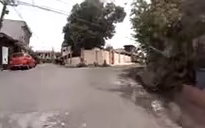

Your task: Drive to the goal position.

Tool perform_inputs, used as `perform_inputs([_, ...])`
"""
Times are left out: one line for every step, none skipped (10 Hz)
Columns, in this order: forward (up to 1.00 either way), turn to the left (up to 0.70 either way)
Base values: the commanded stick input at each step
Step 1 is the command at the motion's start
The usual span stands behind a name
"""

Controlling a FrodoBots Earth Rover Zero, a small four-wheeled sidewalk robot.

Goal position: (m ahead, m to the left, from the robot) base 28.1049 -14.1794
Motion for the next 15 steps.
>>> perform_inputs([1.0, 0.0])
perform_inputs([1.0, 0.0])
perform_inputs([1.0, 0.0])
perform_inputs([1.0, 0.0])
perform_inputs([1.0, 0.0])
perform_inputs([1.0, 0.0])
perform_inputs([1.0, 0.0])
perform_inputs([1.0, 0.0])
perform_inputs([1.0, 0.0])
perform_inputs([1.0, 0.0])
perform_inputs([1.0, 0.0])
perform_inputs([1.0, 0.0])
perform_inputs([1.0, 0.0])
perform_inputs([1.0, 0.0])
perform_inputs([1.0, 0.0])
